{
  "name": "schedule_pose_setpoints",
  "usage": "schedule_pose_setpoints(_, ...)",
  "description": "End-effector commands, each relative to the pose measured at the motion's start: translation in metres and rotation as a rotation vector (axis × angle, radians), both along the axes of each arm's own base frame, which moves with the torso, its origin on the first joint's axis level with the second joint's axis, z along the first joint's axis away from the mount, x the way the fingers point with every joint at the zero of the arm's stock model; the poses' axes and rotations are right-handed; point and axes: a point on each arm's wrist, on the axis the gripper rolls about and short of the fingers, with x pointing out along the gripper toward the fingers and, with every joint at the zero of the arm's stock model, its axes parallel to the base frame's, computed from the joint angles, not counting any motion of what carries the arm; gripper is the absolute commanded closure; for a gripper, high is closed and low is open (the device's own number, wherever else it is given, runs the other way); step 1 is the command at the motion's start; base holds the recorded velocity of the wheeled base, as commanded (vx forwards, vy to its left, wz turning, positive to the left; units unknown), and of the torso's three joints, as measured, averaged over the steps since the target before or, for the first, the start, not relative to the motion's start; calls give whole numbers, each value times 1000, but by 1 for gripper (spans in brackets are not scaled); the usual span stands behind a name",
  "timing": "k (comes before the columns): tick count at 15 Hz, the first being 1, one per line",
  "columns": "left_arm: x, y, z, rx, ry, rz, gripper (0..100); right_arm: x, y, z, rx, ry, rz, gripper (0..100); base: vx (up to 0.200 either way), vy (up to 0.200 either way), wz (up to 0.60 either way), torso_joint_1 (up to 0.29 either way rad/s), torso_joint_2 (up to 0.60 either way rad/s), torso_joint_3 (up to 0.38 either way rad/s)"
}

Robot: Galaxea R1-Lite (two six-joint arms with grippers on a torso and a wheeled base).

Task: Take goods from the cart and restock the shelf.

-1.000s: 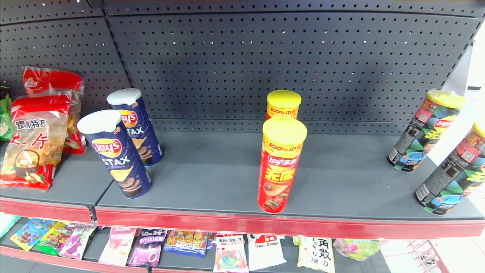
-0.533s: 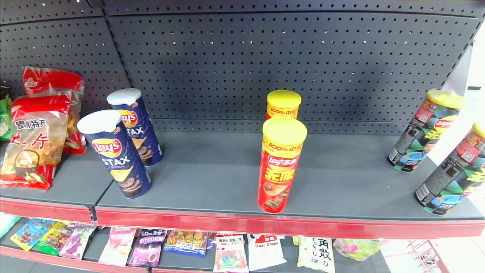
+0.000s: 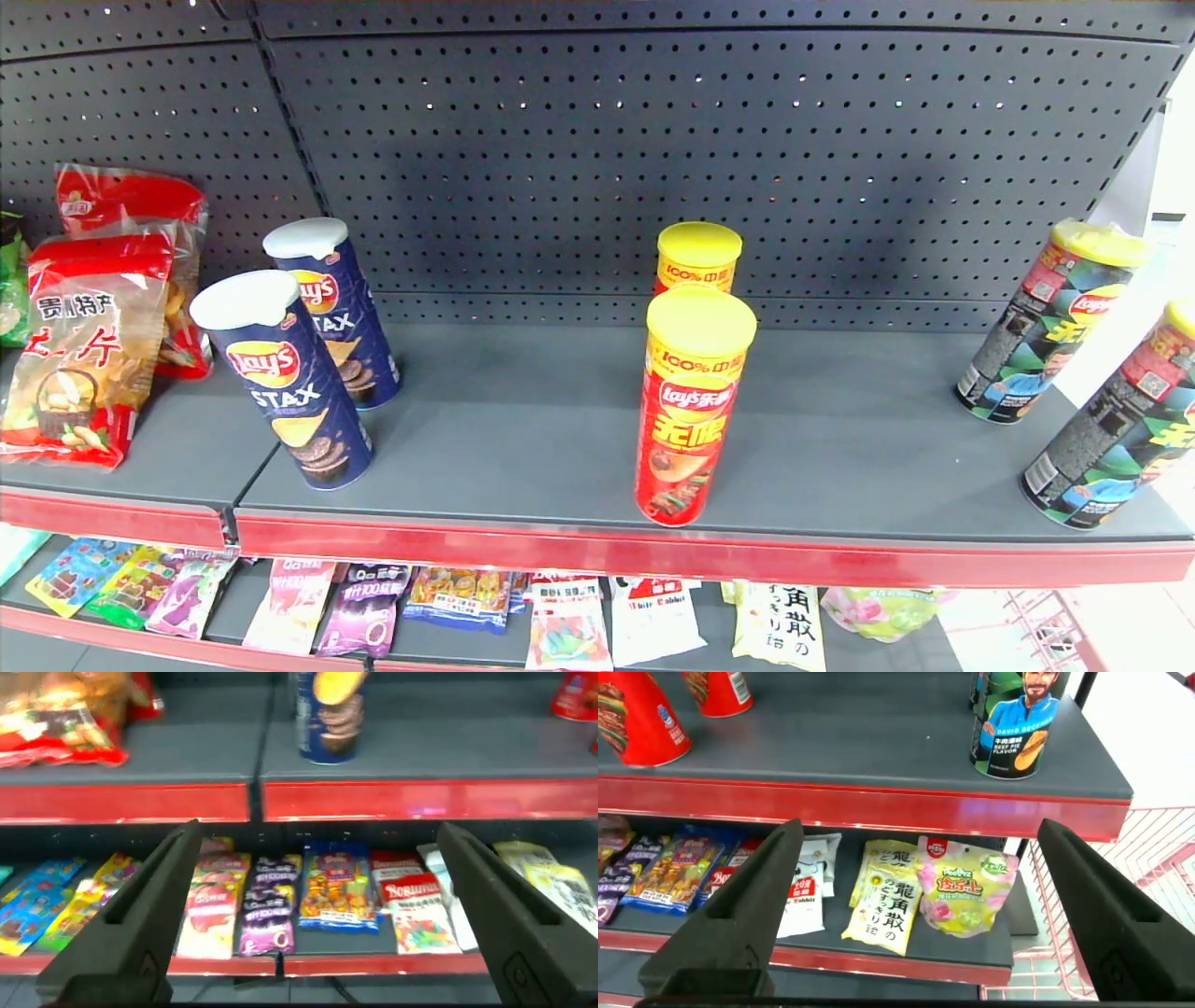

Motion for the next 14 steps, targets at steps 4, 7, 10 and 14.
schedule_pose_setpoints(4,0,0,0,-11,0,1,0,0,0,0,0,0,2,0,0,0,0,0,0,0)
schedule_pose_setpoints(7,0,0,0,-8,-1,2,0,0,0,0,-3,-1,4,0,0,0,0,0,0,0)
schedule_pose_setpoints(10,0,0,0,-6,-1,1,0,0,0,0,2,0,2,0,0,0,0,0,0,0)
schedule_pose_setpoints(14,0,0,0,-3,-1,2,0,0,0,0,3,0,2,0,0,0,0,0,0,0)
